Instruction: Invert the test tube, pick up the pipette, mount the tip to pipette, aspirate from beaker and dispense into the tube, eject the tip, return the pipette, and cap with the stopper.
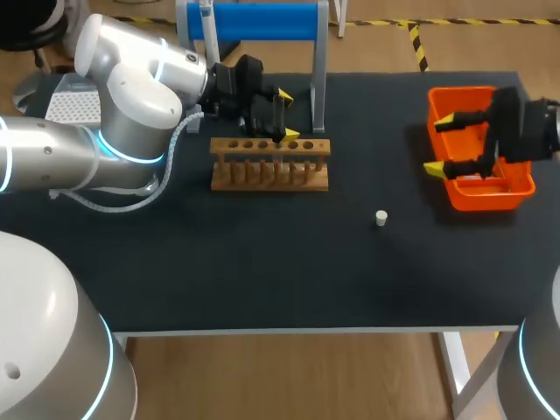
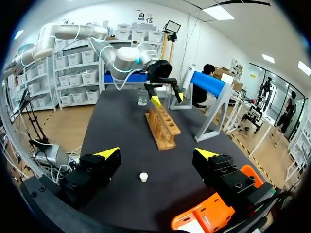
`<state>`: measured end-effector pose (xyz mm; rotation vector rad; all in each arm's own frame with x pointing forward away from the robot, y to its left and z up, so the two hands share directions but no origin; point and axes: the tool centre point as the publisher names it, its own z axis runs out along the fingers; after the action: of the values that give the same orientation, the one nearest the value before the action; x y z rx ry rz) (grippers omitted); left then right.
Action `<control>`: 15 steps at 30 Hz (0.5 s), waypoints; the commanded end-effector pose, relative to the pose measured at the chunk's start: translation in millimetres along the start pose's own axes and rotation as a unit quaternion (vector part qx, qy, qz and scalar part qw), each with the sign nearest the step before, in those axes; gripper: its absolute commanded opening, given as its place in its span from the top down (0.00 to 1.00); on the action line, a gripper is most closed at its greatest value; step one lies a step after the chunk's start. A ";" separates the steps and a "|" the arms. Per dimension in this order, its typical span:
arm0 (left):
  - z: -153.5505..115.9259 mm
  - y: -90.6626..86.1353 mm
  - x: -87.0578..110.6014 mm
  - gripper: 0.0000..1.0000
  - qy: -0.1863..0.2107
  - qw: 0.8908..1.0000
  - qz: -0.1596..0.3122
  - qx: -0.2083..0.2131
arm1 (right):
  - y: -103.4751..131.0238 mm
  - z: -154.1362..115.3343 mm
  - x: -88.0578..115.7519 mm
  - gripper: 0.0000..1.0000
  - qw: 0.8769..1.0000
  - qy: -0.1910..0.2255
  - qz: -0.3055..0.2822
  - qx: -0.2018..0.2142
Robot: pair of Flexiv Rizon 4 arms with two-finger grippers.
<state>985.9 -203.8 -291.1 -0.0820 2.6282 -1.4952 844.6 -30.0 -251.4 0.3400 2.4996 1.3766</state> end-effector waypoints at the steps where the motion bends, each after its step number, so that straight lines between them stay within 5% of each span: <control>1: -0.3 -0.2 0.4 0.00 0.000 1.000 0.000 0.000 | -11.5 1.3 18.4 0.00 0.999 -0.030 0.008 0.006; 15: -0.3 -0.2 0.4 0.00 0.000 1.000 0.000 0.000 | -62.4 29.0 39.7 0.00 0.996 -0.041 0.053 0.056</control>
<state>986.0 -203.8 -291.1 -0.0820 2.6281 -1.4952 810.9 -33.9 -313.6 0.5364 2.5277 1.2554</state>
